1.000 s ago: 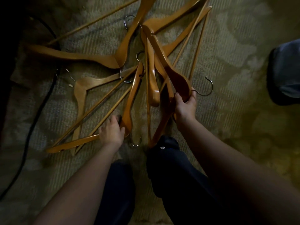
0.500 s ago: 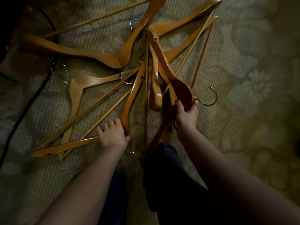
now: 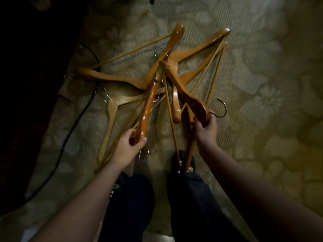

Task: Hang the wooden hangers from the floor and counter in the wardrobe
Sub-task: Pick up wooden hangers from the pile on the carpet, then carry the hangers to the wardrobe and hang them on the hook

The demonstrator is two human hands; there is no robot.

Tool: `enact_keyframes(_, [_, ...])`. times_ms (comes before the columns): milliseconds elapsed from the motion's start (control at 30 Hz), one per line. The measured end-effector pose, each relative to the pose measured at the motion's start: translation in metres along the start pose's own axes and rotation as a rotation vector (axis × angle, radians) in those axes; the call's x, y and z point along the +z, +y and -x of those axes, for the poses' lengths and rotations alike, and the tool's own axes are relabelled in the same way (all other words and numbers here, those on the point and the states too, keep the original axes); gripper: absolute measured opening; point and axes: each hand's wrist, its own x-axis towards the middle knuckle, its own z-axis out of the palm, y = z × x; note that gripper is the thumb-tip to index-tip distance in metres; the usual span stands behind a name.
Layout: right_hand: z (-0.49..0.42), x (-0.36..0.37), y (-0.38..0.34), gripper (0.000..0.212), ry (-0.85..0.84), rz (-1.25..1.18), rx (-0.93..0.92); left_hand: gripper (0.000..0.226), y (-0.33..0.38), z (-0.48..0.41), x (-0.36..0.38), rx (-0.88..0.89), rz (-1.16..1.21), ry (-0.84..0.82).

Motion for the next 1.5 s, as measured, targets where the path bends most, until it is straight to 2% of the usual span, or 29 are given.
enact_keyframes(100, [0.027,-0.021,-0.037,0.041,-0.081,0.080,-0.023,0.016,0.042,0.037,-0.023,0.050,0.067,0.024])
enact_keyframes(233, [0.064,-0.046,-0.097,0.044,-0.169,0.152,-0.055,0.009,0.091,0.072,-0.060,-0.003,0.177,0.000])
enact_keyframes(367, [0.113,-0.066,-0.158,0.040,-0.288,0.190,-0.089,0.027,0.148,0.109,-0.100,0.006,0.273,-0.028])
enact_keyframes(500, [0.161,-0.083,-0.216,0.017,-0.423,0.245,-0.091,0.052,0.195,0.159,-0.144,-0.071,0.584,-0.157])
enact_keyframes(567, [0.183,-0.090,-0.242,0.013,-0.468,0.287,-0.095,0.053,0.209,0.185,-0.164,-0.050,0.554,-0.210])
enact_keyframes(667, [0.217,-0.105,-0.277,0.010,-0.504,0.365,-0.137,0.032,0.230,0.236,-0.193,0.000,0.456,-0.280])
enact_keyframes(733, [0.241,-0.115,-0.298,0.015,-0.540,0.423,-0.173,0.044,0.245,0.266,-0.209,0.015,0.368,-0.315])
enact_keyframes(800, [0.263,-0.125,-0.314,0.013,-0.572,0.486,-0.176,0.036,0.255,0.298,-0.219,0.007,0.249,-0.331])
enact_keyframes(900, [0.289,-0.133,-0.330,0.010,-0.596,0.546,-0.163,0.028,0.256,0.336,-0.231,0.002,0.156,-0.248])
enact_keyframes(967, [0.305,-0.136,-0.340,0.008,-0.627,0.577,-0.146,0.025,0.257,0.365,-0.239,-0.008,0.178,-0.178])
enact_keyframes(1033, [0.325,-0.139,-0.351,0.005,-0.668,0.612,-0.129,0.036,0.256,0.393,-0.249,-0.041,0.235,-0.108])
enact_keyframes(1100, [0.344,-0.141,-0.360,0.009,-0.732,0.653,-0.098,0.025,0.256,0.420,-0.259,-0.083,0.255,-0.061])
enact_keyframes(1167, [0.362,-0.139,-0.368,0.019,-0.790,0.685,-0.044,0.017,0.250,0.443,-0.273,-0.101,0.266,-0.050])
enact_keyframes(1333, [0.402,-0.125,-0.377,0.028,-0.868,0.781,0.012,0.046,0.193,0.487,-0.308,-0.177,0.366,-0.045])
enact_keyframes(1500, [0.441,-0.098,-0.379,0.026,-0.944,0.952,-0.004,0.029,0.182,0.549,-0.318,-0.224,0.519,0.005])
